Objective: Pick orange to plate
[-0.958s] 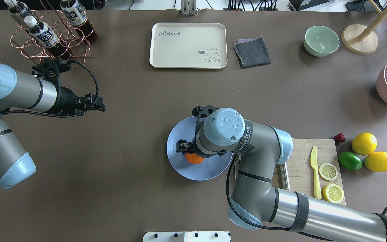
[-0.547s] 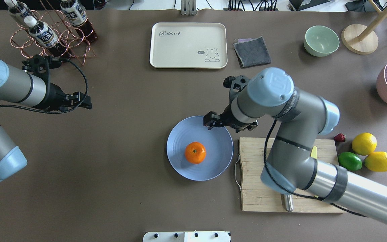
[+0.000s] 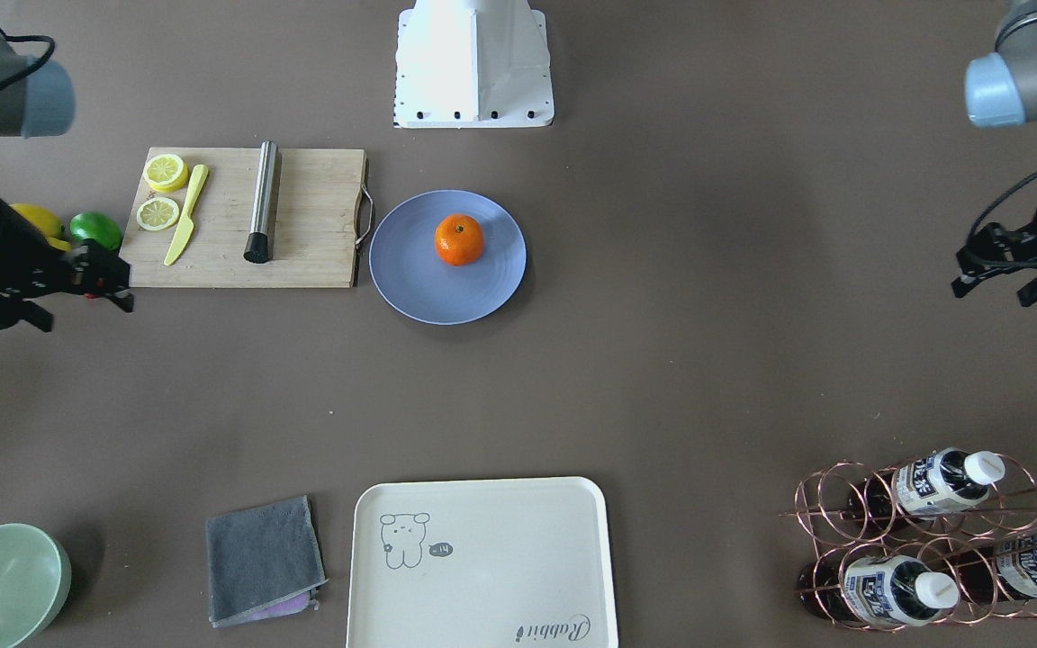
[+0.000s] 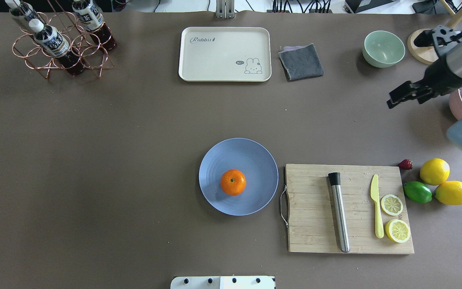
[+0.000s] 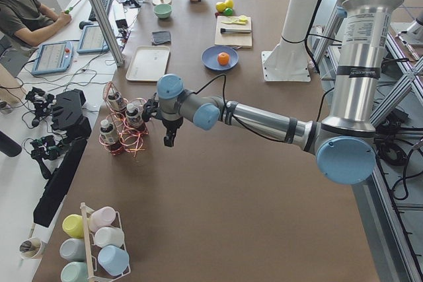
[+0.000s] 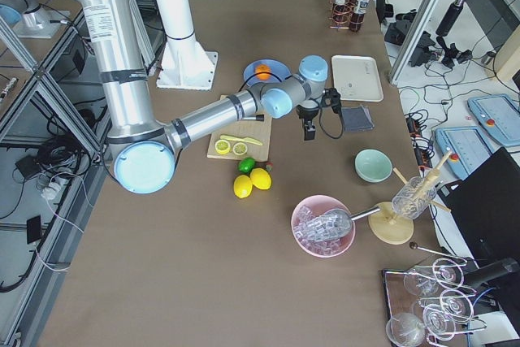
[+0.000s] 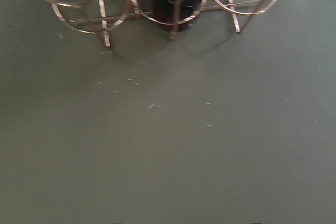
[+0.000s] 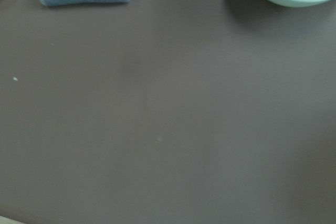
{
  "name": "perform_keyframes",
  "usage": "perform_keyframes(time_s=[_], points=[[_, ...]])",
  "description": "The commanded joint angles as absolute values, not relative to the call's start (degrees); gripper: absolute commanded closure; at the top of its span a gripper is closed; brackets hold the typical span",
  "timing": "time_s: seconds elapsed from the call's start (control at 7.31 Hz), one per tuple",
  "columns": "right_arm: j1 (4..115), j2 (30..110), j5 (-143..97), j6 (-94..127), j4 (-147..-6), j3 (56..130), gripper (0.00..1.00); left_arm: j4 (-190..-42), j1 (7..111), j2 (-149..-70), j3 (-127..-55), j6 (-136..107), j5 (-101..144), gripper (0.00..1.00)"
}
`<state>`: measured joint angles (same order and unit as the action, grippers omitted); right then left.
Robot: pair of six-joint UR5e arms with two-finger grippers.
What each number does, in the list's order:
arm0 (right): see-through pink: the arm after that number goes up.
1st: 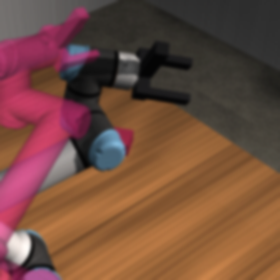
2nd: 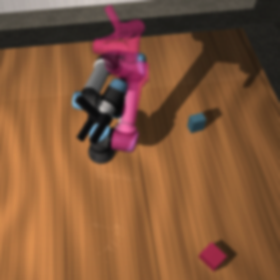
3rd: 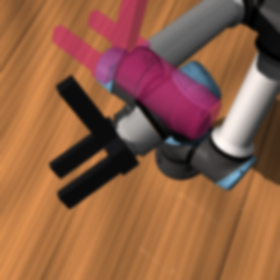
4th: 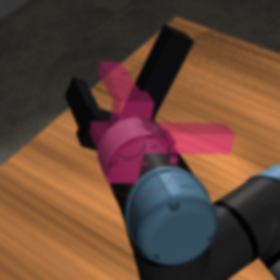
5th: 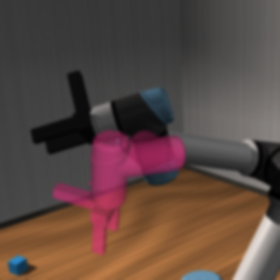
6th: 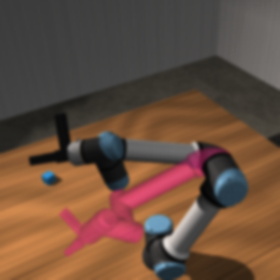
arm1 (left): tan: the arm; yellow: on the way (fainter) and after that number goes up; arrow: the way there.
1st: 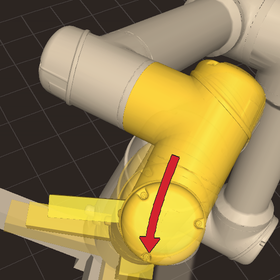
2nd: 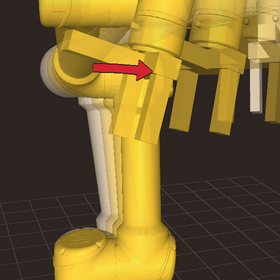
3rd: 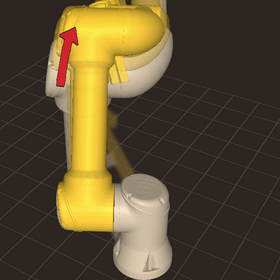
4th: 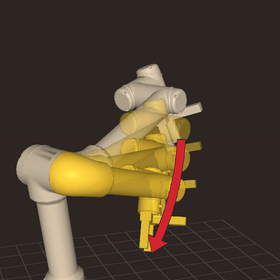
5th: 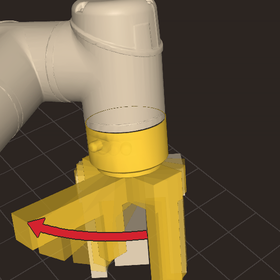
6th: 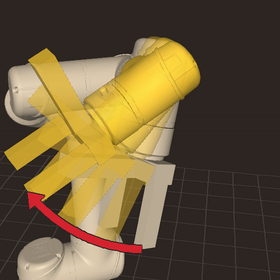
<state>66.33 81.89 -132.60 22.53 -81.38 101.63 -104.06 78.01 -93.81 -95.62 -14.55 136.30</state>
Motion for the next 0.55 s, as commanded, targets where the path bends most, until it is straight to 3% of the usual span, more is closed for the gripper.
perform_keyframes(time_s=[0.0, 0.41], points=[[81.5, 88.9, -135.4, -6.7, -83.9, 95.1, 0.00, -103.7, 88.0, -91.8, -85.2, 4.1, 140.4, 0.06], [89.2, 89.5, -135.4, -18.1, -86.5, 87.2, 0.00, -103.7, 89.0, -92.2, -82.8, 4.9, 140.2, 0.06]])
